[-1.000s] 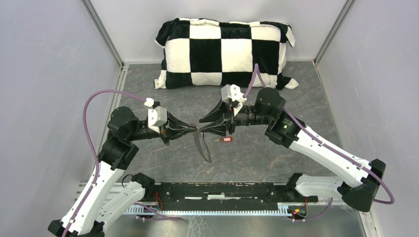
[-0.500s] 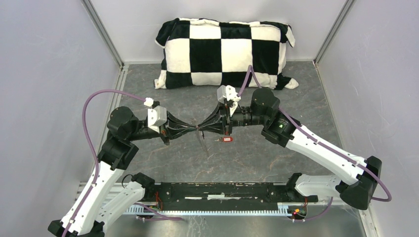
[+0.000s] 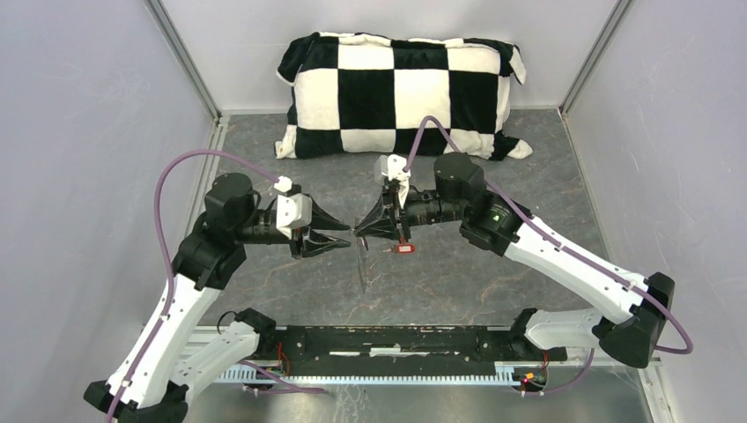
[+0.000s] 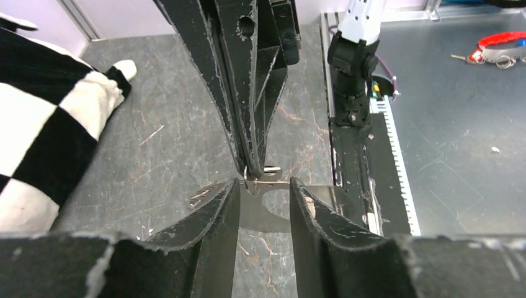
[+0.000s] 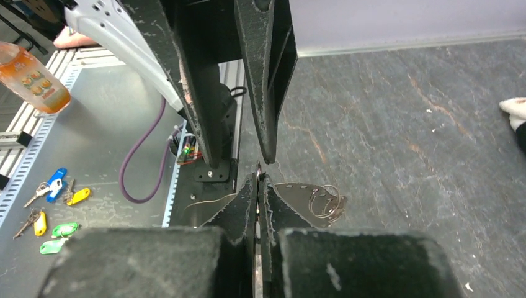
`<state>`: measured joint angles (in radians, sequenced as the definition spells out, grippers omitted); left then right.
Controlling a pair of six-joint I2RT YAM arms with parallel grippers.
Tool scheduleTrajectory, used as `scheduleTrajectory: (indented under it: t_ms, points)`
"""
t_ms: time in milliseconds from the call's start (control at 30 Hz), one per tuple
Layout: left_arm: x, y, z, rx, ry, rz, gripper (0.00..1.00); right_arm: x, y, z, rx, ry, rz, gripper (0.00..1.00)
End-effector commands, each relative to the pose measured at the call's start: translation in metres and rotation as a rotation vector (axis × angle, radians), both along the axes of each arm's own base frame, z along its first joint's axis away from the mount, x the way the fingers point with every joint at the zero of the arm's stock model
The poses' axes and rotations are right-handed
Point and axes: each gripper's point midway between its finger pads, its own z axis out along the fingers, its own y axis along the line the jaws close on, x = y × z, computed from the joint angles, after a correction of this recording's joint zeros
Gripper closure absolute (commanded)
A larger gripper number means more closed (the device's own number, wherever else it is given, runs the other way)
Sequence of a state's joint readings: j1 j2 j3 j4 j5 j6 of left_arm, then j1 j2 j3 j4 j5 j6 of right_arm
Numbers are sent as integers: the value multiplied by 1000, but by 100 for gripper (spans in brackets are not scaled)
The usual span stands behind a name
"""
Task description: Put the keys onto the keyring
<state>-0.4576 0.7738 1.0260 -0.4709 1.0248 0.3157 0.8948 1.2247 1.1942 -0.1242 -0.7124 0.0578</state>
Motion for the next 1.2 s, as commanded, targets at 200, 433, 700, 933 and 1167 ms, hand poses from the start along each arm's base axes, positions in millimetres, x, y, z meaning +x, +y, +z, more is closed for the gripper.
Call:
scheduleTrajectory:
  t_ms: [200, 433, 700, 933, 1167]
  points:
    - [9, 5, -27, 169, -76, -58, 60, 0, 7, -3, -127, -65, 21, 100]
    - [11, 3, -30, 198, -80, -97, 67, 0, 13, -7, -189, -88, 30, 100]
    - [7, 5, -35, 221, -89, -120, 84, -2, 20, -6, -225, -109, 53, 100]
    - [3, 5, -39, 240, -94, -153, 97, -6, 29, -6, -250, -121, 81, 97]
    - [5, 1, -31, 190, -69, -128, 98, 11, 14, 33, -99, -165, -68, 50]
